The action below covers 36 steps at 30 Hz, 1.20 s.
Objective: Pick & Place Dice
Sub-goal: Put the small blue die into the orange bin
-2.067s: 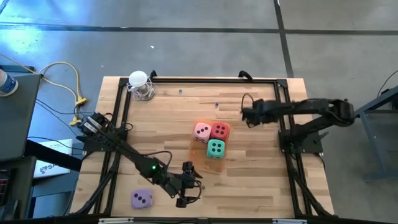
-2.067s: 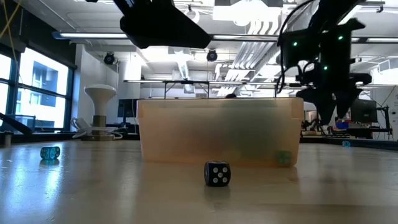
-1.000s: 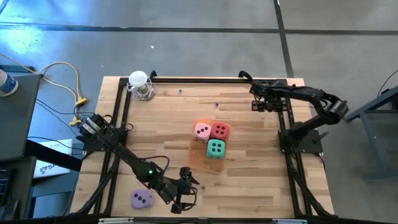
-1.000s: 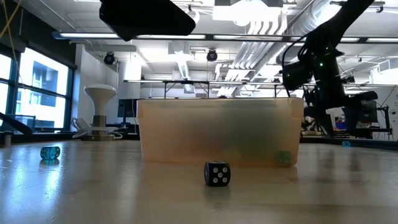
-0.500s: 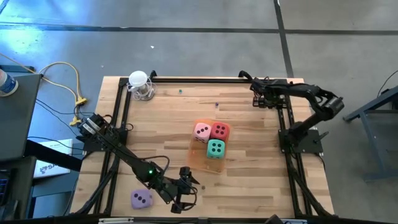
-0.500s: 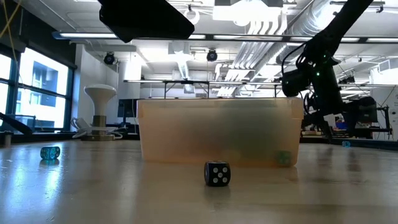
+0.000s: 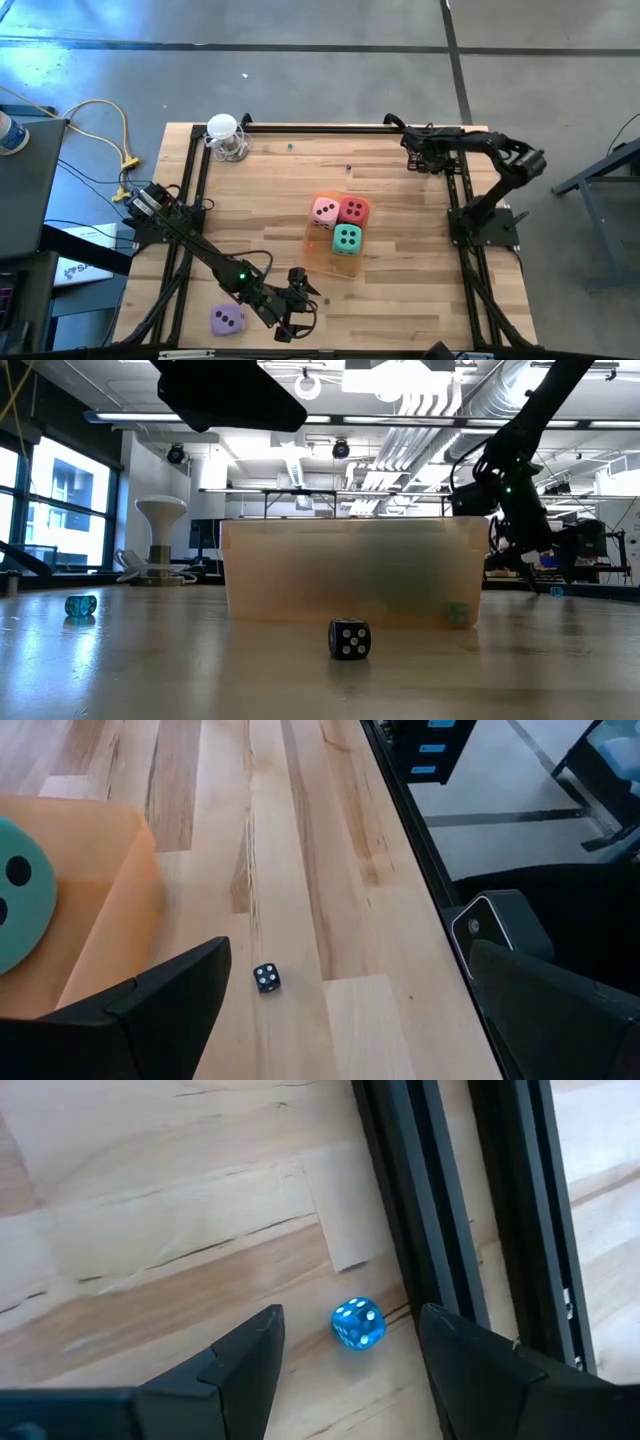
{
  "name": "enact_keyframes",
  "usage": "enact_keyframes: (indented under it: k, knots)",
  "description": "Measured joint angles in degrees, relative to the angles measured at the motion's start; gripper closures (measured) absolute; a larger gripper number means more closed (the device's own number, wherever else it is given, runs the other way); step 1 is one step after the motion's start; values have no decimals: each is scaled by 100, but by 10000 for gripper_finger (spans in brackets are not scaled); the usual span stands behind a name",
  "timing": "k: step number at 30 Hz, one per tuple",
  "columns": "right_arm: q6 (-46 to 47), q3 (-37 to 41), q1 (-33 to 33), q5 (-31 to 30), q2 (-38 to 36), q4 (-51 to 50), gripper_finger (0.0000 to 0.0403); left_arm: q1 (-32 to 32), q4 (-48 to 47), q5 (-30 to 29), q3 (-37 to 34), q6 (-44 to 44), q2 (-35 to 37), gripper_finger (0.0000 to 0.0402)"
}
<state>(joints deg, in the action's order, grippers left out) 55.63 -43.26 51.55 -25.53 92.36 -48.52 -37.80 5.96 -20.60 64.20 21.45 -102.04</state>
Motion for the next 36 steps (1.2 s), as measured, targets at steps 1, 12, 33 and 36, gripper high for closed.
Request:
enact_keyframes:
  k: [1, 12, 33, 36]
  knots:
    - [5, -8, 15, -4, 40, 14, 174, 0, 0, 0, 0, -1, 0, 2]
    - [-40, -3, 57, -156, 130, 196, 219, 0, 2, 0, -5, 0, 0, 2]
    - [-181, -5, 63, 74, 135, 128, 279, 0, 93, 0, -140, 153, -2, 2]
    - [-181, -3, 63, 118, 135, -6, 275, 0, 96, 0, -140, 153, -2, 2]
